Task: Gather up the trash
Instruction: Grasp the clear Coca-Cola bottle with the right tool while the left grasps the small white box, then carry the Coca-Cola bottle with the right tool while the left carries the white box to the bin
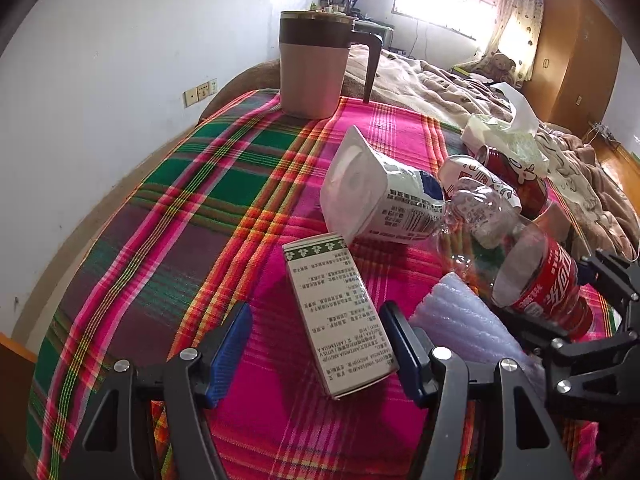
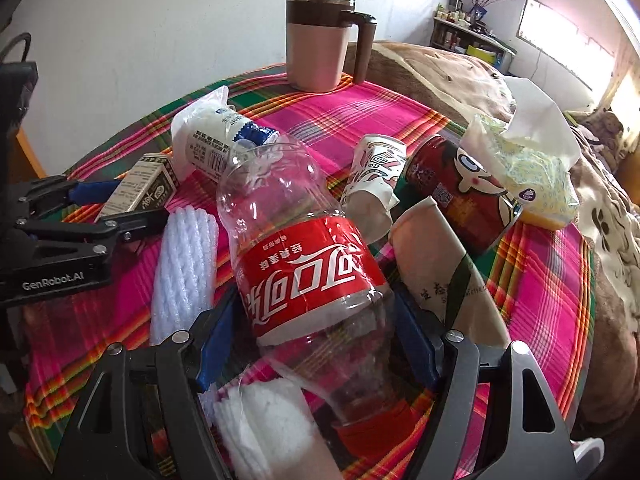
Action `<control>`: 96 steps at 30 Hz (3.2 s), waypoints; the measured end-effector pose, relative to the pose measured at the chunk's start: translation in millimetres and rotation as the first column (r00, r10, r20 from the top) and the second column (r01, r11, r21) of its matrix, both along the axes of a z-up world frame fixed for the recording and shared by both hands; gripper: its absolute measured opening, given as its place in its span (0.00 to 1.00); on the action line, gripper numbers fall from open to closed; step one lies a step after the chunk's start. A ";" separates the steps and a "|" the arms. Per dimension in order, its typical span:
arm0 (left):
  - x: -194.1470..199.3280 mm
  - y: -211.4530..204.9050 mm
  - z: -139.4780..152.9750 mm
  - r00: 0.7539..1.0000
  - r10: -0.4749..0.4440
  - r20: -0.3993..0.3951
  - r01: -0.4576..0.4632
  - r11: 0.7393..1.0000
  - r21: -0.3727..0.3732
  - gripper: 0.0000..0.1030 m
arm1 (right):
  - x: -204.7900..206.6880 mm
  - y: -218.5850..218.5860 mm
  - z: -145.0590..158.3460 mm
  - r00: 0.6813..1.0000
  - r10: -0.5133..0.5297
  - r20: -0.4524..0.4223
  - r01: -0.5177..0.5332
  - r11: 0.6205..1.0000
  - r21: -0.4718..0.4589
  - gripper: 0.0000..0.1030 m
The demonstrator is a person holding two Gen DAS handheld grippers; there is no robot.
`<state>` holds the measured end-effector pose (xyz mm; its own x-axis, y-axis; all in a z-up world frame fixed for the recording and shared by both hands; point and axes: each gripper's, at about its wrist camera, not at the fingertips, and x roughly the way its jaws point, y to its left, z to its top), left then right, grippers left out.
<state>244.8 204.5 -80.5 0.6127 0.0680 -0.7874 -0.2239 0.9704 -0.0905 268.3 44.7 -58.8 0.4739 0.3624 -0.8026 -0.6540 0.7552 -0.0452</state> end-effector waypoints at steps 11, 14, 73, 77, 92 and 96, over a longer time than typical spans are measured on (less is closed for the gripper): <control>-2.4 1.5 0.8 1.000 -0.006 0.016 0.006 1.000 -0.026 0.35 | -3.2 -14.9 1.9 0.997 -0.051 -0.061 0.058 0.991 0.121 0.70; -7.3 1.3 4.1 0.999 0.001 0.034 0.000 1.000 -0.024 0.31 | -8.7 -18.3 4.6 0.997 -0.059 -0.043 0.064 0.988 0.138 0.69; -103.0 -256.3 112.4 0.833 -0.465 0.300 0.464 0.882 0.079 0.31 | -130.1 -264.9 65.9 0.785 -0.616 0.066 0.556 0.748 0.362 0.70; -100.0 -285.7 111.0 0.805 -0.513 0.298 0.517 0.853 0.072 0.31 | -131.7 -282.9 62.8 0.745 -0.664 0.063 0.608 0.714 0.347 0.70; -80.6 -370.8 86.3 0.729 -0.638 0.248 0.649 0.759 0.048 0.31 | -129.2 -334.9 35.8 0.607 -0.794 -0.002 0.765 0.584 0.270 0.70; -78.2 -384.6 80.5 0.716 -0.657 0.236 0.665 0.745 0.057 0.31 | -128.7 -344.1 29.7 0.594 -0.804 -0.019 0.780 0.569 0.261 0.70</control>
<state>166.6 -180.1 0.0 0.6518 -0.4434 -0.6153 0.5039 0.8595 -0.0856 139.6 -299.4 -29.2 0.7237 -0.0387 -0.6890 0.2095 0.9636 0.1660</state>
